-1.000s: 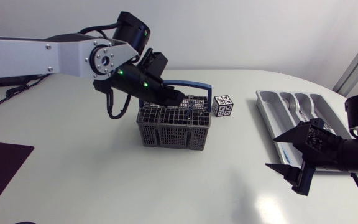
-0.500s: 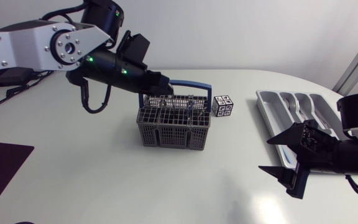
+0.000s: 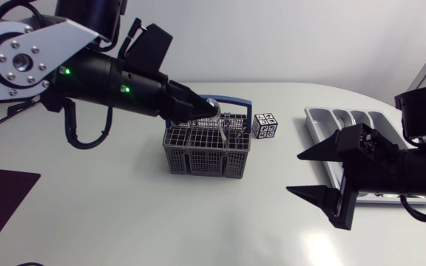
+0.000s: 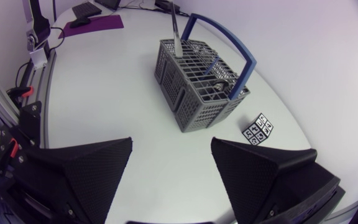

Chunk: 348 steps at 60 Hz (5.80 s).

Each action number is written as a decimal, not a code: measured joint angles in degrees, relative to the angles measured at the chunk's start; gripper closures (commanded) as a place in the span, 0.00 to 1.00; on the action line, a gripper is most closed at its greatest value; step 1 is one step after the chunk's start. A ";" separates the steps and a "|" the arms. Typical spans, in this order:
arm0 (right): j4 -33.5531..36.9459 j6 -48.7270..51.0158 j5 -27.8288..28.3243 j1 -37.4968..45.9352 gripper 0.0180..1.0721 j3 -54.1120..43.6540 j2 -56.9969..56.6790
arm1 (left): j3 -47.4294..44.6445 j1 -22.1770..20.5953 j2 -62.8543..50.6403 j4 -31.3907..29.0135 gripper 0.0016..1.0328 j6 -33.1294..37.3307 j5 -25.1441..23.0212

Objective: Transfer all utensils from the basket to the drawer tray.

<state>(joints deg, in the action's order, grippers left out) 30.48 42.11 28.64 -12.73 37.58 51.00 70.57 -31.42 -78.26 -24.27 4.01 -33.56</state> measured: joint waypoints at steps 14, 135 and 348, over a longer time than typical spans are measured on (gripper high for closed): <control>-1.97 -5.18 2.27 -5.09 0.13 0.26 0.00 | -3.10 -4.87 -0.07 -0.31 0.97 3.76 -4.11; 3.67 6.14 2.43 6.73 0.95 -3.48 -0.85 | -1.70 -2.58 -3.23 5.40 0.45 8.02 0.31; -14.99 31.74 -11.61 33.42 0.05 -12.96 3.45 | -7.21 -8.46 -19.96 39.10 0.97 15.74 35.12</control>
<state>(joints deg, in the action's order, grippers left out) 15.49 73.84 17.04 20.69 24.62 54.46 63.35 -39.88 -98.21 14.83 19.75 1.56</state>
